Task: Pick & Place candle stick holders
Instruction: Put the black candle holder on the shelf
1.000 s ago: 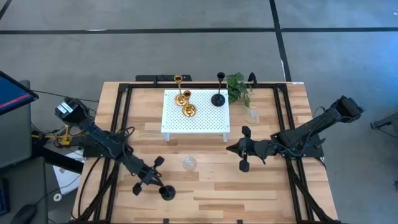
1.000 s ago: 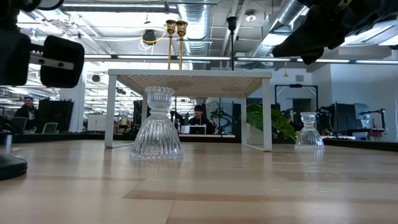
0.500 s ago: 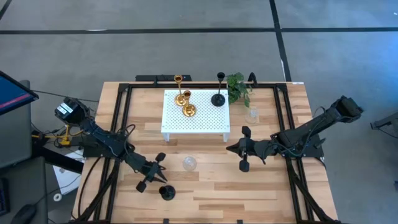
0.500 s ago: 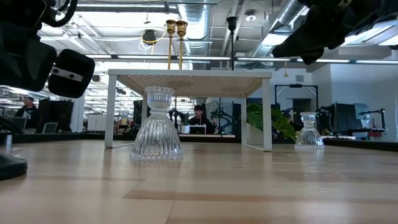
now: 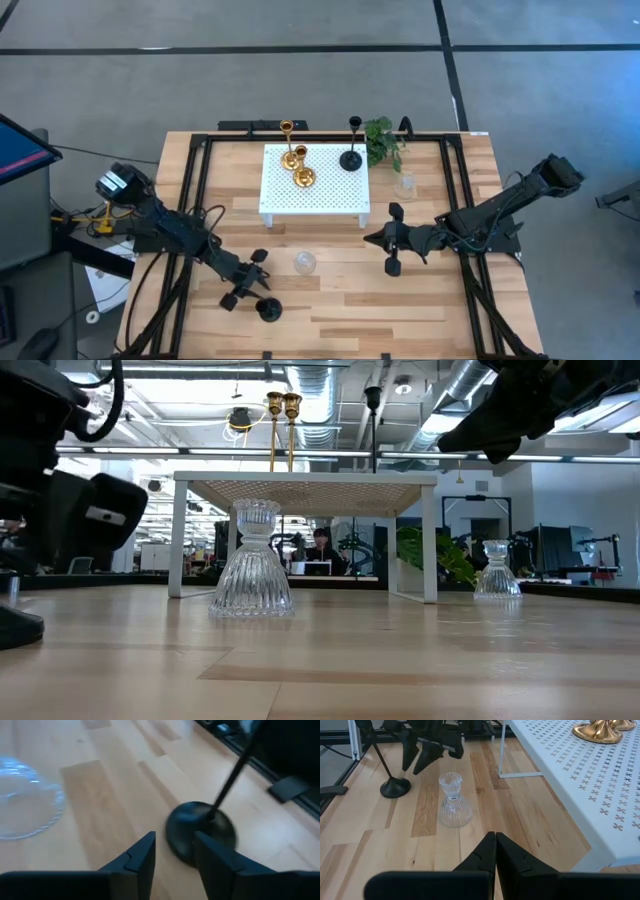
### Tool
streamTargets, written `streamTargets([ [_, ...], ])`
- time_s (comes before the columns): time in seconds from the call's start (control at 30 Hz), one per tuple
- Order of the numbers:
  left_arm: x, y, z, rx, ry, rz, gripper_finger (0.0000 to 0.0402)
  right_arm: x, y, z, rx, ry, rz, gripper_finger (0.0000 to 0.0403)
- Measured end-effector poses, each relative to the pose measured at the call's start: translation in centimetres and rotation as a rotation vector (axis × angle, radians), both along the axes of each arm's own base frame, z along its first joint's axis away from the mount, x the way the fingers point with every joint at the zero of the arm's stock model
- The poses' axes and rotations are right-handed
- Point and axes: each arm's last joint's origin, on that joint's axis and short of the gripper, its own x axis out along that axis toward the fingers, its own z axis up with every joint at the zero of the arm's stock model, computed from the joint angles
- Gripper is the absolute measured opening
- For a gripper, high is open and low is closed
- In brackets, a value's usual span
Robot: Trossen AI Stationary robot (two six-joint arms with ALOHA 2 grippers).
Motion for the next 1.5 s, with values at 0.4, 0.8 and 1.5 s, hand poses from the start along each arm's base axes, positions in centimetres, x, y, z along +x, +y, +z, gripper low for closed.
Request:
streamTargets([
  [0.4,0.2,-0.5,0.7,-0.089,-0.062,-0.1,0.0196,0.0,0.0,0.0,0.001,0.0,0.0,0.0],
  [0.8,1.1,-1.1,-0.5,-0.112,-0.099,-0.099,0.0221,0.0,0.0,0.0,0.003,0.0,0.0,0.0],
  [1.5,2.7,-2.6,-1.4,-0.154,-0.038,-0.138,0.0135,0.0,0.0,0.0,0.003,0.0,0.002,0.0],
])
